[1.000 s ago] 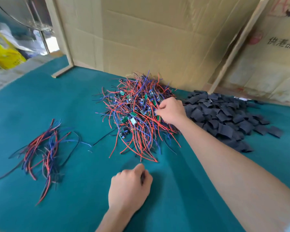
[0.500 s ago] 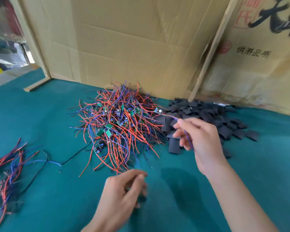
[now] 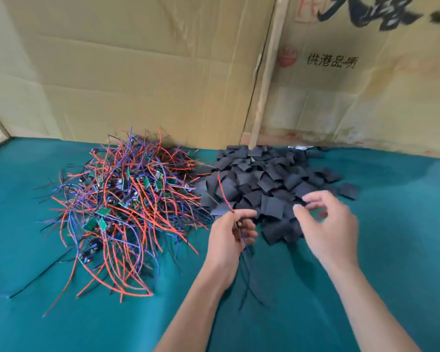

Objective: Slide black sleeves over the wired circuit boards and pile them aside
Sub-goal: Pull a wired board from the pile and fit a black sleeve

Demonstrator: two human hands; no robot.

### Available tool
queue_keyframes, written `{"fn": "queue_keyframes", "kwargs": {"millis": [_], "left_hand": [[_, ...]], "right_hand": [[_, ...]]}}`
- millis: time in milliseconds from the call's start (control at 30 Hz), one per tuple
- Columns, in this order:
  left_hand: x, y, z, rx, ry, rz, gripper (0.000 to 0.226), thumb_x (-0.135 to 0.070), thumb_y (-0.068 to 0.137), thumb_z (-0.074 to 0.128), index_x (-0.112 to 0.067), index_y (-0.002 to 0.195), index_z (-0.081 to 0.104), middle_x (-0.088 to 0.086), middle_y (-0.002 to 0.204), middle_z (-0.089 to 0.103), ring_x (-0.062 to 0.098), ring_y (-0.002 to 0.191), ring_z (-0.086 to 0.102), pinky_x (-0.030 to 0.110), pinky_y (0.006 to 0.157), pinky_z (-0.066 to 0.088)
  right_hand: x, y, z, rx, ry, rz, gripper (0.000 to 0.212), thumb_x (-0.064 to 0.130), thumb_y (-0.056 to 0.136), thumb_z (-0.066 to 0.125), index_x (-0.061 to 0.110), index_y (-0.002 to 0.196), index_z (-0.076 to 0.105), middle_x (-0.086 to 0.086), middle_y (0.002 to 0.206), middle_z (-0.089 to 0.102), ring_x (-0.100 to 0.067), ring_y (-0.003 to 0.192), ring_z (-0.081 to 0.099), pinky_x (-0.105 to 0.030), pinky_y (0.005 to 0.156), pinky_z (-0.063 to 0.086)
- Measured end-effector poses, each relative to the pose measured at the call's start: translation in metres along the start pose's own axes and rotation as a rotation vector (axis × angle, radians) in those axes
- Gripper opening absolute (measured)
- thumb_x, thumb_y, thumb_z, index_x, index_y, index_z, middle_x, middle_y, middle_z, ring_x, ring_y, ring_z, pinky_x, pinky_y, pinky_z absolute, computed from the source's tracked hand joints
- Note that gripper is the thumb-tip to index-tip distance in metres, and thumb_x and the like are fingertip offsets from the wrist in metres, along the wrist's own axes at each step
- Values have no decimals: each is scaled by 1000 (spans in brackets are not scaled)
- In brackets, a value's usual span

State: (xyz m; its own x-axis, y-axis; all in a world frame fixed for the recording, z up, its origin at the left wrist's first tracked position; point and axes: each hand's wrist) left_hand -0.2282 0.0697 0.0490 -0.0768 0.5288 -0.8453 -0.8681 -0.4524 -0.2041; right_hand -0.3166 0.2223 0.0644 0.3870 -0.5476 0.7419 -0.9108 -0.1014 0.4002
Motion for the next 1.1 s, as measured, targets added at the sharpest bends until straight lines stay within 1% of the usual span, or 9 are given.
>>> {"fn": "queue_keyframes", "kwargs": {"millis": [100,167,233,467,567,700,800,933,1100], "left_hand": [[11,-1,-2,0,18,61,37,-9,97,35,1,99,71,1,61,53,14,52,47,21,51,40],[13,0,0,-13,93,130,41,-17,85,39,-1,107,70,3,59,53,16,51,45,23,49,39],[18,-2,5,2,244,187,48,-22,76,37,-8,109,69,8,60,58,18,49,48,25,48,39],[27,-7,16,19,446,244,39,-22,77,33,-14,96,67,17,65,70,21,41,51,23,42,38],[27,-6,15,-27,462,270,34,-21,80,33,-12,93,64,14,67,71,21,43,53,24,41,39],[29,-11,15,-32,625,352,33,-35,94,43,-10,81,59,-1,61,54,14,54,46,30,51,40],[29,-13,13,-29,677,373,34,-30,103,50,-10,75,52,-6,60,46,14,57,40,33,54,38],[26,-11,12,-45,617,368,37,-24,106,50,-6,73,48,-2,60,45,12,54,38,23,51,35],[30,-10,12,-34,630,346,33,-21,108,45,-6,78,49,3,59,53,16,48,41,20,48,35]], "right_hand": [[-19,-2,31,128,-266,-86,59,50,79,77,21,129,63,-5,123,66,-38,112,53,-48,94,45],[-26,0,41,137,-391,-165,69,65,80,66,27,137,59,4,133,63,-36,115,50,-49,92,44],[-28,3,43,162,-408,-181,67,66,77,61,31,134,63,10,133,64,-32,118,47,-47,92,41],[-20,4,26,29,-5,-64,57,31,67,92,30,116,64,11,101,60,-20,113,50,-30,89,36],[-6,-10,19,41,155,-97,60,19,66,89,43,110,57,18,100,61,-7,93,58,-13,77,40],[13,-33,26,187,258,-171,50,-2,66,74,32,99,58,14,81,61,-8,70,57,-14,65,42],[16,-35,23,301,343,-80,42,0,68,71,31,93,56,11,68,59,-8,59,51,-12,56,39],[15,-24,10,584,767,128,35,10,73,72,29,101,70,1,88,74,-17,72,63,-27,66,53],[7,-20,3,577,816,121,22,11,83,76,23,101,74,-7,100,78,-19,82,71,-28,71,58]]}}
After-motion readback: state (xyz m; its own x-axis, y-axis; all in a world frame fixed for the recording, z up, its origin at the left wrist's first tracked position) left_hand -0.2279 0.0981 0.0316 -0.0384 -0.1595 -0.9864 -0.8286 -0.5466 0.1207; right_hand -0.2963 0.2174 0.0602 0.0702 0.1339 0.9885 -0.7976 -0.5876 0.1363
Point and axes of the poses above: each hand's wrist, its own y-axis towards the middle knuckle, its own z-axis out of the palm, x = y × z
